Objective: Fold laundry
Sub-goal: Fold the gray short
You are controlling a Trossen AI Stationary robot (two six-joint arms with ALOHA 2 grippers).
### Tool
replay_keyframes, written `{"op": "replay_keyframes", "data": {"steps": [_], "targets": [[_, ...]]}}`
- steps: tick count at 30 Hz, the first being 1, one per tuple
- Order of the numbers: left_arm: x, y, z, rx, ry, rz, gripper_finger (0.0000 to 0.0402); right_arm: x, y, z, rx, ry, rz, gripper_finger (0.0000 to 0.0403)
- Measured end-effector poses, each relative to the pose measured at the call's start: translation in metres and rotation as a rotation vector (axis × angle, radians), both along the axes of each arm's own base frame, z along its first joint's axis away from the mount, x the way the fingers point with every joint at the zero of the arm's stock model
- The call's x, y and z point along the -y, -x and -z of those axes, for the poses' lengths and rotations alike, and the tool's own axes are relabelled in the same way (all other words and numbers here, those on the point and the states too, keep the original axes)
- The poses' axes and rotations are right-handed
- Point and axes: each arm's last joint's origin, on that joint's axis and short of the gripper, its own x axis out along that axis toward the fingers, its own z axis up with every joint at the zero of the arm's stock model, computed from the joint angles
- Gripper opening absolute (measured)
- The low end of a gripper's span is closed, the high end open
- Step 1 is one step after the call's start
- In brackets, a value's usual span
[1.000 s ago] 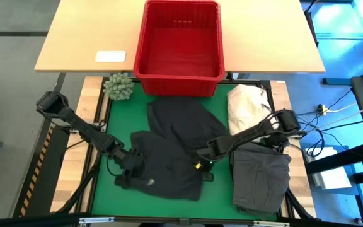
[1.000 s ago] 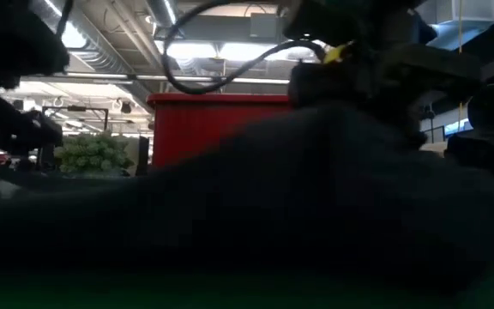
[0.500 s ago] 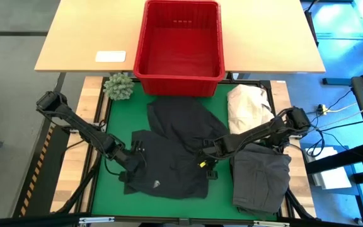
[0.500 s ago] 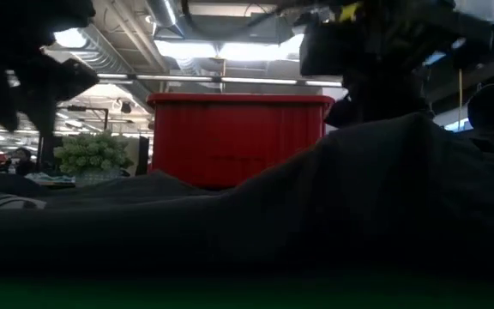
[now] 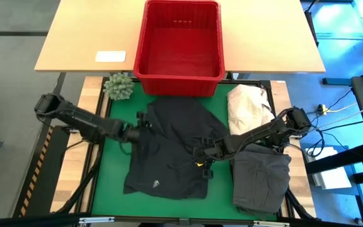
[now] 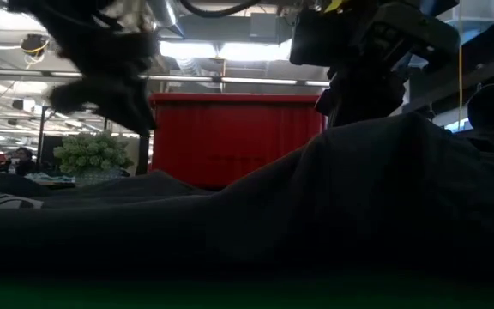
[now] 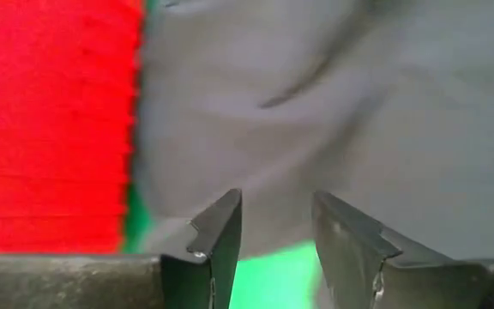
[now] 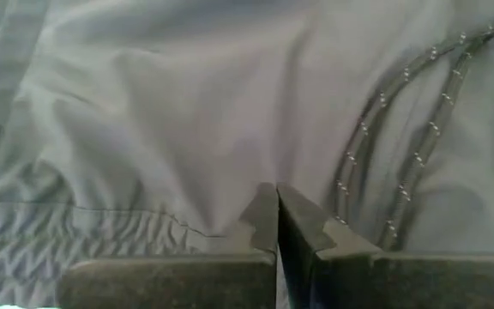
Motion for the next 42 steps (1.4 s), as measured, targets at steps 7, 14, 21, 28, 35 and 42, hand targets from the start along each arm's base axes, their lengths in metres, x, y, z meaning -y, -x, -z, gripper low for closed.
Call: {"op": "replay_keyframes", "data": {"steps": [7, 14, 21, 28, 35, 42], "targets": [[-0.074, -0.015, -0.009, 0.058, -0.019, -0.065, 0.0137, -0.001, -0.001, -0.001, 0.013, -0.011, -0.004, 0.0000], [-0.127, -0.011, 0.007, 0.031, 0.112, -0.136, 0.0136, -0.001, -0.001, -0.001, 0.016, -0.009, -0.010, 0.0000], [-0.135, -0.013, 0.048, -0.157, 0.249, -0.139, 0.0136, -0.001, -0.002, -0.002, 0.024, -0.003, -0.024, 0.0000], [-0.120, -0.002, 0.066, -0.365, 0.374, -0.234, 0.0136, -0.001, -0.001, -0.001, 0.012, 0.001, -0.025, 0.0000], [-0.078, 0.004, 0.061, -0.440, 0.556, -0.241, 0.0136, 0.000, 0.000, -0.001, 0.005, 0.004, -0.025, 0.0000], [-0.035, 0.000, 0.061, -0.457, 0.664, -0.168, 0.0136, 0.001, 0.002, 0.000, -0.015, 0.035, -0.012, 0.0000]]}}
